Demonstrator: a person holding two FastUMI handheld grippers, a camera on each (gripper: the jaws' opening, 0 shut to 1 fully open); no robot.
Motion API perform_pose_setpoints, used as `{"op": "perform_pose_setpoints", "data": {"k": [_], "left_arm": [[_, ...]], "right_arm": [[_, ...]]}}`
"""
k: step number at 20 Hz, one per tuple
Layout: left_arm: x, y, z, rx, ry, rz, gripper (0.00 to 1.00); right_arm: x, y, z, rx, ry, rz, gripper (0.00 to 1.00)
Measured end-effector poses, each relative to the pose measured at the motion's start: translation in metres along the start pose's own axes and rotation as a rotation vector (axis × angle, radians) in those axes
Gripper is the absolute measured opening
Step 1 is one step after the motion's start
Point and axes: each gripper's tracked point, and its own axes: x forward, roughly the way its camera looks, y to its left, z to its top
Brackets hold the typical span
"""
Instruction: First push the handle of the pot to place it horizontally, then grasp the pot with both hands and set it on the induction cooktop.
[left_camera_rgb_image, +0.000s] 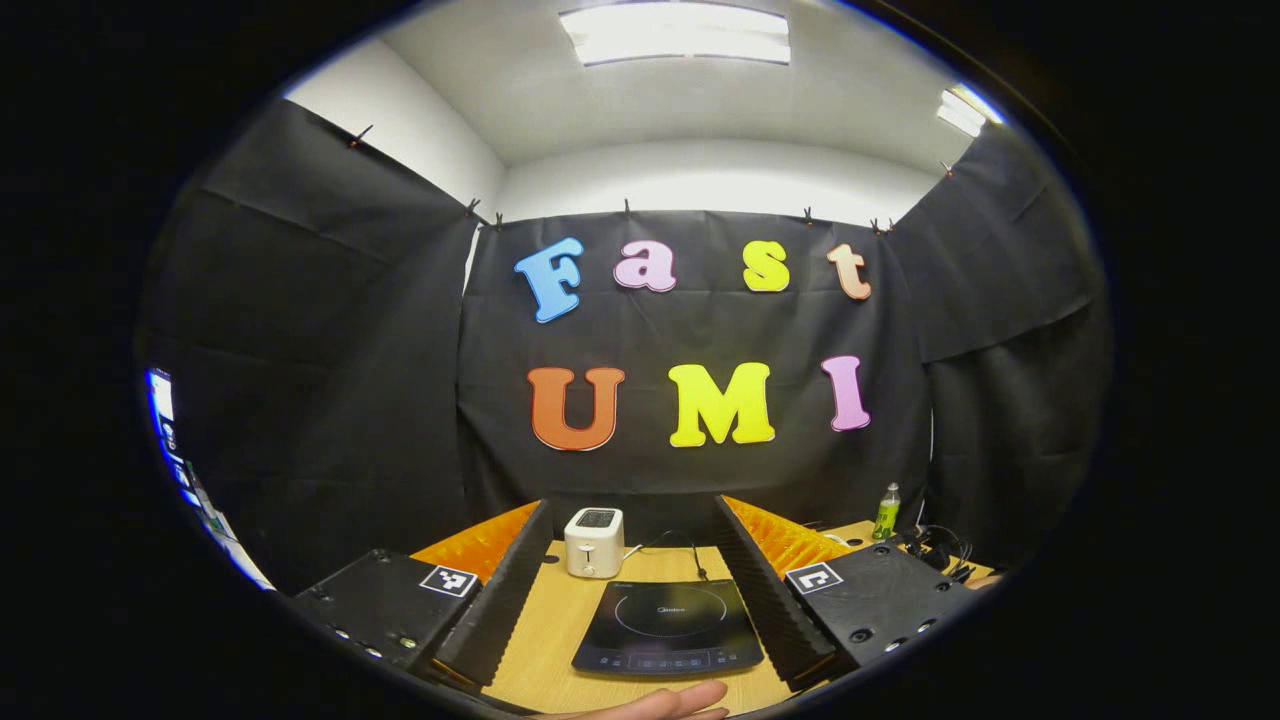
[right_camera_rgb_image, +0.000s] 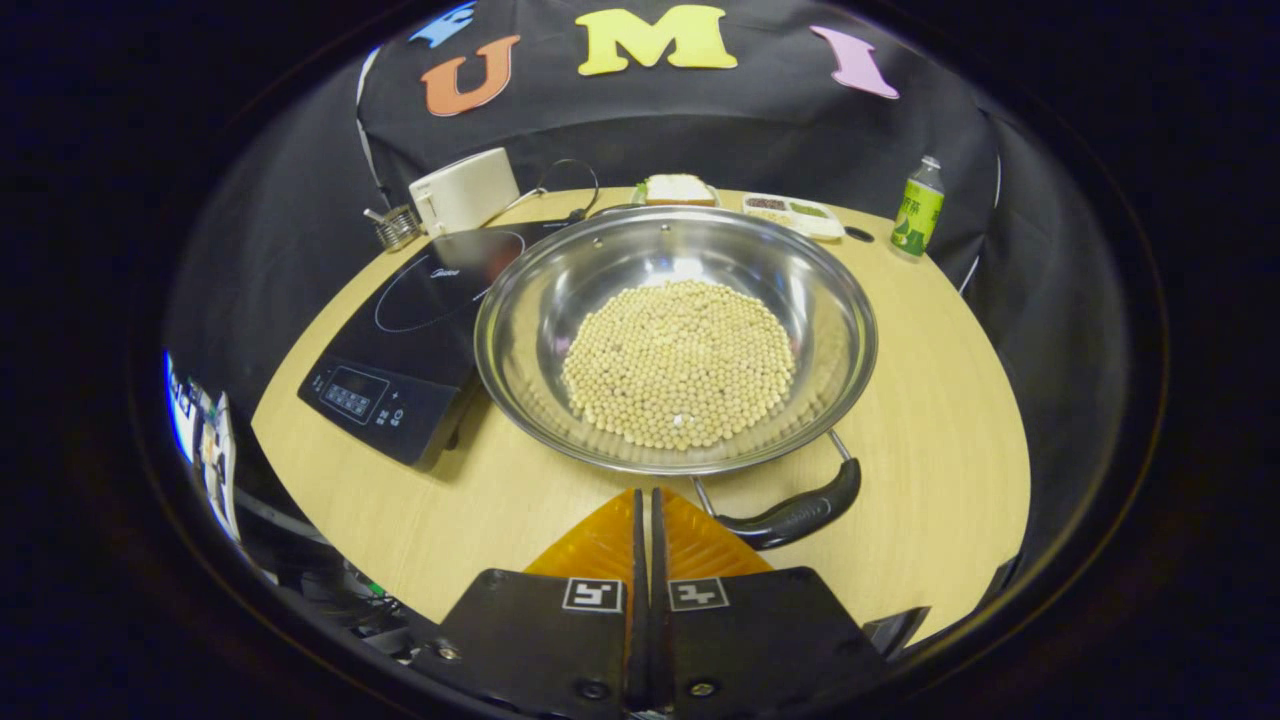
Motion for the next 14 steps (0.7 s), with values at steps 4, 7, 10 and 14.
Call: {"op": "perform_pose_setpoints", "data": {"k": [4, 7, 10, 14], "left_arm": [[0.002, -0.009, 0.002, -0.013, -0.005, -0.029, 0.96], [0.004, -0.014, 0.001, 0.009, -0.004, -0.024, 0.96], [0.006, -0.023, -0.002, 0.010, 0.009, -0.034, 0.96], [0.007, -0.033, -0.006, 0.036, 0.021, -0.042, 0.96]], "right_arm": [[0.002, -0.015, 0.006, 0.028, -0.014, 0.007, 0.00], [0.004, -0.029, 0.010, 0.043, -0.021, 0.000, 0.00], [0.006, -0.042, 0.012, 0.046, -0.027, -0.002, 0.04], [0.008, -0.068, 0.017, 0.010, -0.048, -0.043, 0.04]]}}
